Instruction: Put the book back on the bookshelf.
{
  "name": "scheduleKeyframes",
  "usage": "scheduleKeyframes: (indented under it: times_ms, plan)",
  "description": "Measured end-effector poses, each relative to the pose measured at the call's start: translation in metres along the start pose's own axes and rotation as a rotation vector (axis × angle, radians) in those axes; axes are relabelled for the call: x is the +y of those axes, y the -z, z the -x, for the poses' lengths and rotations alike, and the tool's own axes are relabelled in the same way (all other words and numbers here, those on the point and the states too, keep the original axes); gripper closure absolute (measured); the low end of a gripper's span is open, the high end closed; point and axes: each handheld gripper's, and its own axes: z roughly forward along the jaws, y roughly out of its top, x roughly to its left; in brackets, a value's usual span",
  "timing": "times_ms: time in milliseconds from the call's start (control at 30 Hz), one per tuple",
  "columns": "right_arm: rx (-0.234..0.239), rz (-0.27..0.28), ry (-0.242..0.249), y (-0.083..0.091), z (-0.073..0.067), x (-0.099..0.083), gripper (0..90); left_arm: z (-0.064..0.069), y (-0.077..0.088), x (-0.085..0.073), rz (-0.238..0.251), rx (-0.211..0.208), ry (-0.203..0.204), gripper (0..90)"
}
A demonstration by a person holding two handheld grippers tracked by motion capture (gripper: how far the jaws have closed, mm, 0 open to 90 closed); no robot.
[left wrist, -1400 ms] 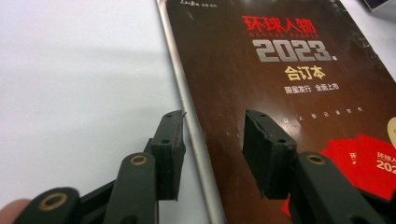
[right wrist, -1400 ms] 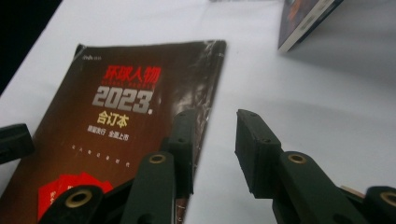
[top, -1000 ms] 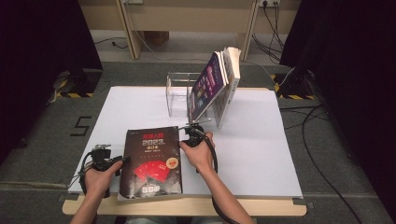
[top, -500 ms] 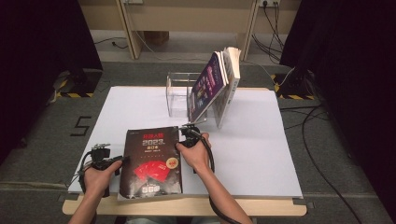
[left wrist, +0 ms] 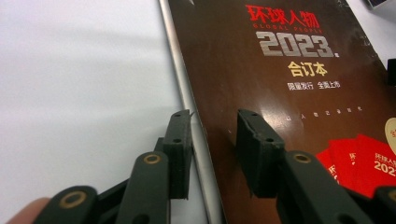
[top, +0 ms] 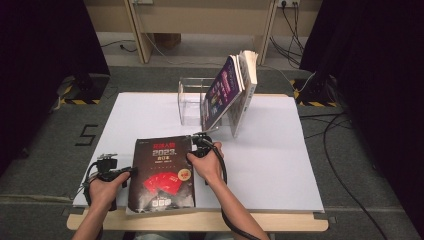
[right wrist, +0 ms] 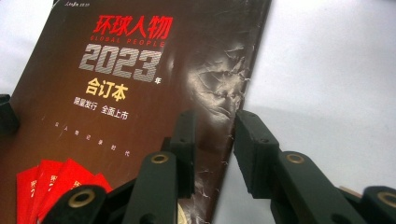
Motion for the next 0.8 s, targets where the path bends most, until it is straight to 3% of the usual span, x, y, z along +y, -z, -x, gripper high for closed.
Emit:
scheduleKeyframes:
  times_ms: [133,400,433,567,800]
  plan:
    - [0.005,-0.015,-0.028,-0.0001,0.0026,0.0015,76.1,0.0018,-0.0002,-0.0002,-0.002,0.022,-0.018,69.6]
    - [-0.018,-0.037,-0.023,0.0001,0.0027,0.0043,83.8,0.0021,-0.0004,0.0009,-0.010,0.034,-0.020,73.5]
    - [-0.010,-0.046,-0.045,0.0006,0.0032,0.0050,84.5,0.0020,-0.0004,0.0011,-0.011,0.034,-0.018,73.7]
    - [-0.001,-0.041,-0.034,0.0019,0.0056,0.0047,90.0,0.0014,-0.0005,0.0015,-0.012,0.031,-0.007,75.1]
    - [0.003,-0.057,-0.015,0.0029,0.0065,0.0060,90.0,-0.0002,-0.0005,0.0013,-0.006,0.024,-0.004,77.1]
